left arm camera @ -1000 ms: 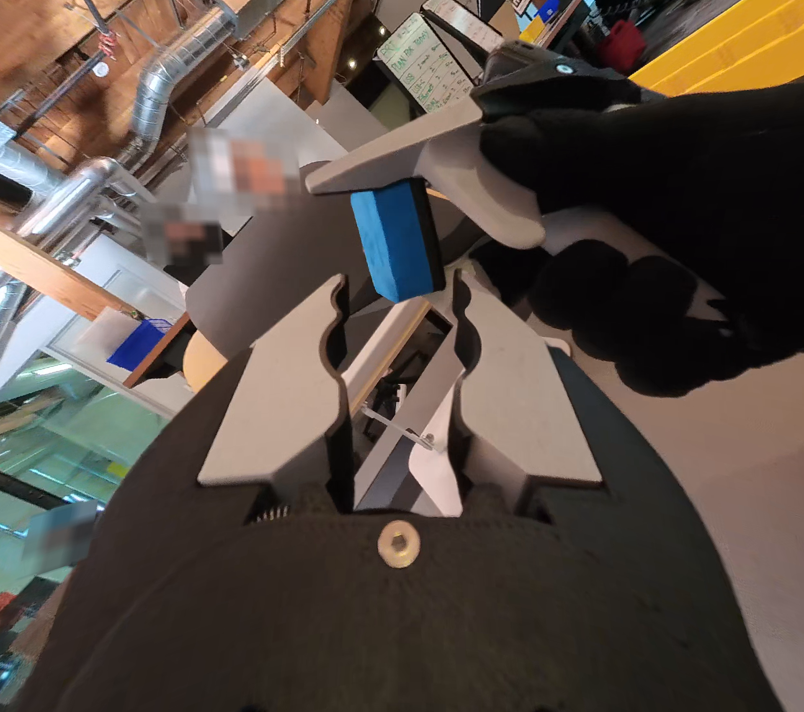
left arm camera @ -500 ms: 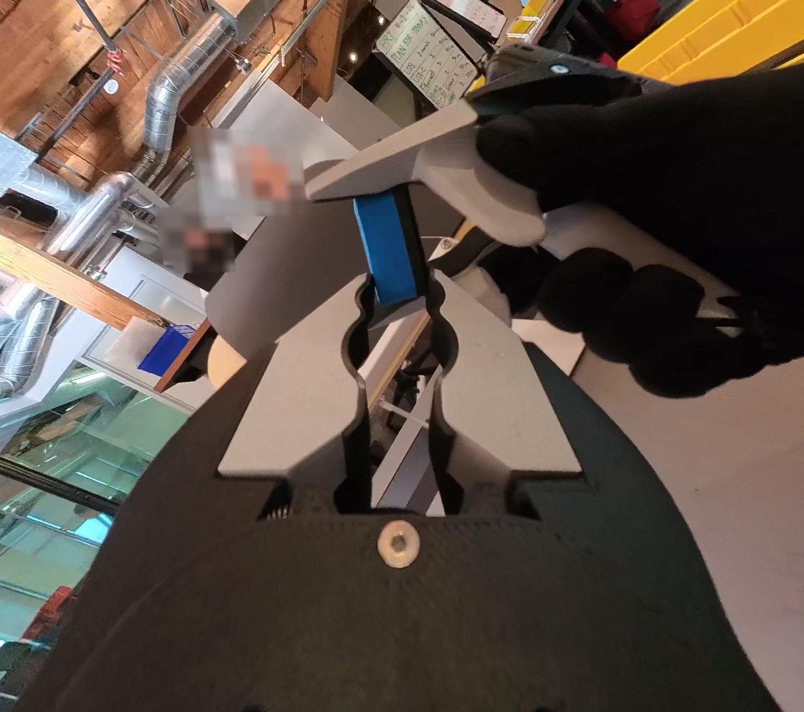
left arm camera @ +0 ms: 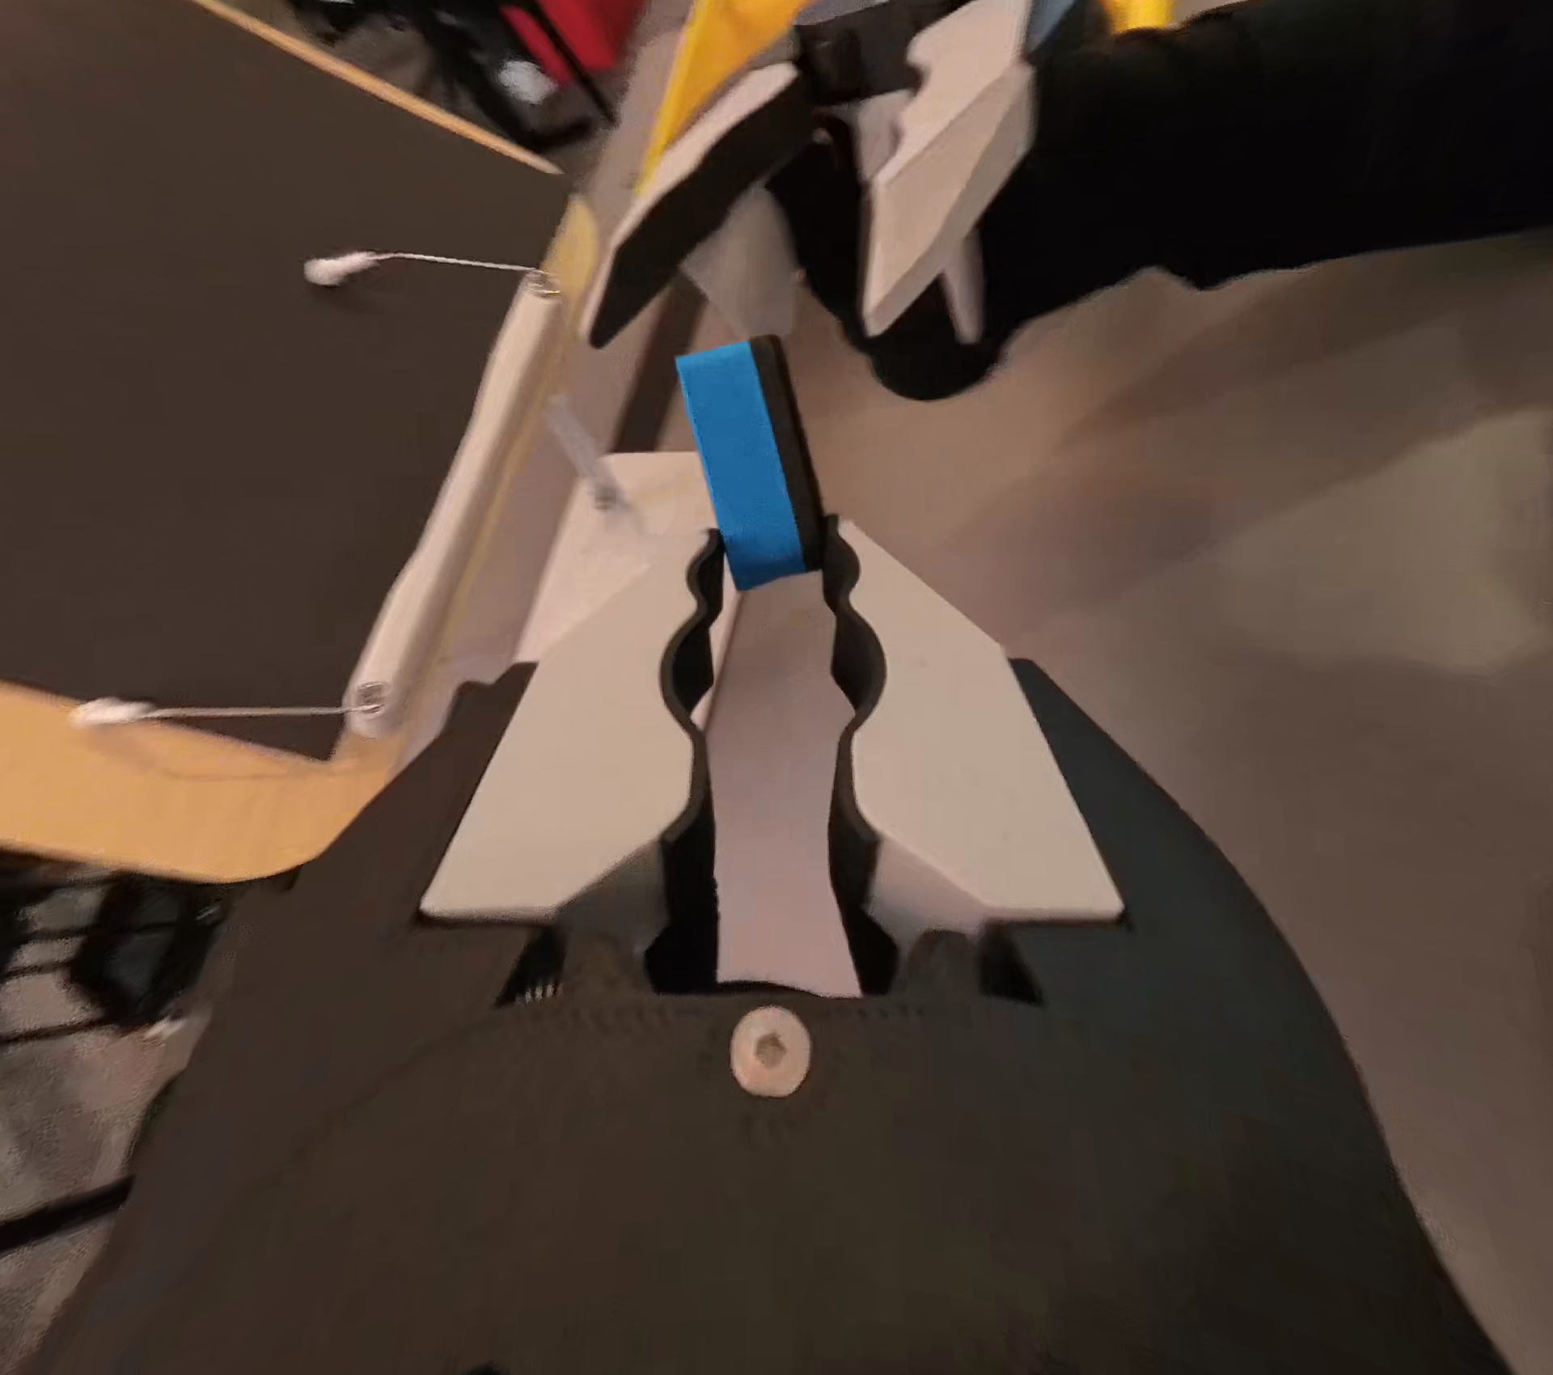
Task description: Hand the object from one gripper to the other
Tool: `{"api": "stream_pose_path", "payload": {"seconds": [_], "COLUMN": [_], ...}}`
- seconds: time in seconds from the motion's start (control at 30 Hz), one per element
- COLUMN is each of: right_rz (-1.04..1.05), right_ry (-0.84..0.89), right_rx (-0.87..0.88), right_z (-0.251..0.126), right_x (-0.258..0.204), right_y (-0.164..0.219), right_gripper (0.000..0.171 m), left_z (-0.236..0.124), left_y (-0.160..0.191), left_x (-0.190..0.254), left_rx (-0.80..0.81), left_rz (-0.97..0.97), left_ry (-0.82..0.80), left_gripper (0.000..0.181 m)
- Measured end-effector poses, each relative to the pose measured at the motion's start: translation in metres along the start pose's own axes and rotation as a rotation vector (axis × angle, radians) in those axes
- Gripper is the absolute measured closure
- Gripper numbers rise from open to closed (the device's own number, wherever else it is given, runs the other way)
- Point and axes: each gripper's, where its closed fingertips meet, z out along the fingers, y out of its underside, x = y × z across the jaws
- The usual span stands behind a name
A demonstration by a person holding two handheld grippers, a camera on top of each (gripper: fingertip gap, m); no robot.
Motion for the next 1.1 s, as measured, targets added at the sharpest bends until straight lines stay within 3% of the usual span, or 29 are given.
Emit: {"api": "stream_pose_path", "payload": {"seconds": [0.13,0.2,0.37,0.63,0.83,1.1], "right_rz": [-0.036,-0.043,-0.045,0.023,0.15,0.195], "right_ry": [-0.069,-0.1,-0.195,-0.179,-0.149,-0.168], "right_rx": [-0.057,-0.074,-0.13,-0.139,0.103,0.232], "right_z": [0.004,0.006,0.008,0.009,-0.003,-0.005], "right_x": [-0.015,-0.021,-0.037,-0.031,-0.015,-0.018], "right_y": [0.011,0.015,0.026,0.032,-0.002,-0.013], "right_gripper": [0.119,0.122,0.147,0.151,0.151,0.151], "left_z": [-0.009,-0.01,-0.013,-0.008,0.004,0.021], "left_y": [-0.005,-0.004,0.005,0.013,0.007,-0.017], "left_x": [0.02,0.024,0.032,0.028,0.016,0.019], "left_rx": [0.038,0.036,0.013,0.004,0.167,0.516], "left_rz": [-0.008,-0.012,-0.015,-0.061,-0.237,-0.495], "left_ry": [0.187,0.231,0.325,0.329,0.241,0.275], "left_gripper": [0.16,0.16,0.16,0.16,0.136,0.142]}}
